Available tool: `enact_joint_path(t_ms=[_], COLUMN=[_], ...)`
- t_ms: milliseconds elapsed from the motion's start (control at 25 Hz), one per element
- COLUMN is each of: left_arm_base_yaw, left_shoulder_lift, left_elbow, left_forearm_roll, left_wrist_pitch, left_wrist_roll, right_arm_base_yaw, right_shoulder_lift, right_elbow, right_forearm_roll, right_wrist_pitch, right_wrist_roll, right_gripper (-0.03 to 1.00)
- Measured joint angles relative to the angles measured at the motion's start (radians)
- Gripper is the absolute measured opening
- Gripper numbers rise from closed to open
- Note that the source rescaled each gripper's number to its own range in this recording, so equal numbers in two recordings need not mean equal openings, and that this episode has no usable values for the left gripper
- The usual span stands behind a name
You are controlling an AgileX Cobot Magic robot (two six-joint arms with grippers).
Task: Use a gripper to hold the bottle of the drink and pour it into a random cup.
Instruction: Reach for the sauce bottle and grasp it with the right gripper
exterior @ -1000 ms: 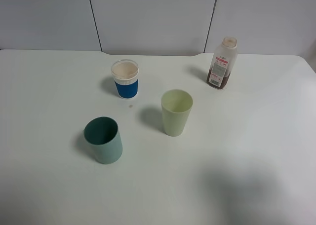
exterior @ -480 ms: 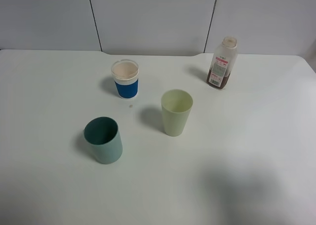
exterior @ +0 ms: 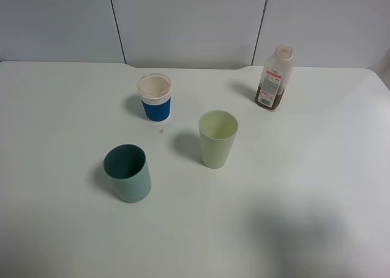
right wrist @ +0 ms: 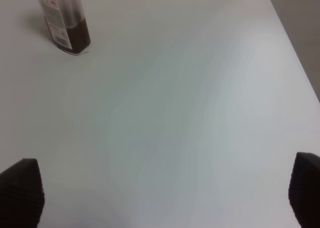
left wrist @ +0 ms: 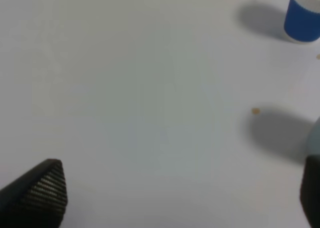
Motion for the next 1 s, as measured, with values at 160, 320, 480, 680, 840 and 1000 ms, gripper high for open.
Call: enact_joint_path(t_ms=[160, 320, 480, 680, 840, 1000], left_arm_base_yaw=[0.000, 0.000, 0.000, 0.000, 0.000, 0.000], left_shoulder_lift=[0.000, 0.000, 0.000, 0.000, 0.000, 0.000], left_elbow=[0.000, 0.000, 0.000, 0.000, 0.000, 0.000], left_forearm_roll=[0.000, 0.000, 0.000, 0.000, 0.000, 0.000], left_wrist_pitch=[0.000, 0.000, 0.000, 0.000, 0.000, 0.000], left_wrist_roll=[0.000, 0.000, 0.000, 0.000, 0.000, 0.000], right_arm_base_yaw=[0.000, 0.000, 0.000, 0.000, 0.000, 0.000], right_shoulder_lift=[0.000, 0.000, 0.000, 0.003, 0.065, 0.154], right_elbow=[0.000, 0.000, 0.000, 0.000, 0.000, -0.007], right_forearm_roll=[0.000, 0.000, 0.000, 0.000, 0.000, 0.000], right_wrist_pitch=[0.000, 0.000, 0.000, 0.000, 0.000, -0.004], right_wrist_roll=[0.000, 0.000, 0.000, -0.003, -0.003, -0.003], right_gripper=[1.00, 1.00, 1.00, 1.00, 1.00, 1.00])
